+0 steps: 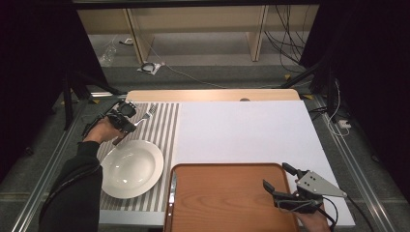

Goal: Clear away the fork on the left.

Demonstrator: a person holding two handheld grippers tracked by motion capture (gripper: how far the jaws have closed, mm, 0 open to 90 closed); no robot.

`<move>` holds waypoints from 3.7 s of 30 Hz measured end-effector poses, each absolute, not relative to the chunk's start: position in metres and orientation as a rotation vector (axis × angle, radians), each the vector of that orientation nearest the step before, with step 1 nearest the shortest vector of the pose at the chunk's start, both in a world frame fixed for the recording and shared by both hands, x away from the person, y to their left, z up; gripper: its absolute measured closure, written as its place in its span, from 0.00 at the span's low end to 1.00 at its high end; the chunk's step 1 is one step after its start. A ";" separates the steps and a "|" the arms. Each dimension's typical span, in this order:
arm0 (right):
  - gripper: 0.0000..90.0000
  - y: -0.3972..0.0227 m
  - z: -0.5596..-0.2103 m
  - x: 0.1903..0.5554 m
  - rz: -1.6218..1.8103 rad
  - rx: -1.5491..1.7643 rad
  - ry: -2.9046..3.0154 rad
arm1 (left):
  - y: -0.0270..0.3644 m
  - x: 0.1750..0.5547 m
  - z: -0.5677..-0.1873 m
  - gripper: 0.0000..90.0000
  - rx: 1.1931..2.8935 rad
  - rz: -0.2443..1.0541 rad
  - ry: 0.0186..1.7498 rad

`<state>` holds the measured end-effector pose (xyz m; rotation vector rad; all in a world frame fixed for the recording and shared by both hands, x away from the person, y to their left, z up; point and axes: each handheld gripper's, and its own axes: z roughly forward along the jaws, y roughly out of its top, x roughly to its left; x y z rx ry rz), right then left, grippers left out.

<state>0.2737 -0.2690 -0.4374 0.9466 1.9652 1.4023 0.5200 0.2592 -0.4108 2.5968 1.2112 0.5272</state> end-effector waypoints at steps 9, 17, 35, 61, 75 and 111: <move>0.18 -0.269 -0.437 0.273 1.389 0.951 1.973 | 0.247 0.501 -0.399 0.86 2.551 0.494 1.228; 0.18 -0.268 -0.437 0.273 1.398 0.948 1.964 | 0.233 0.486 -0.392 0.86 2.520 0.469 1.211; 0.18 -0.268 -0.437 0.273 1.398 0.943 1.963 | 0.182 0.441 -0.381 0.86 2.514 0.436 1.026; 0.18 -0.269 -0.436 0.272 1.389 0.944 1.967 | 0.126 0.380 -0.395 0.86 2.501 0.356 0.847; 0.18 -0.269 -0.435 0.271 1.398 0.935 1.955 | 0.105 0.357 -0.406 0.86 2.539 0.311 0.798; 0.18 -0.269 -0.434 0.269 1.402 0.929 1.954 | 0.061 0.305 -0.434 0.86 2.628 0.110 0.685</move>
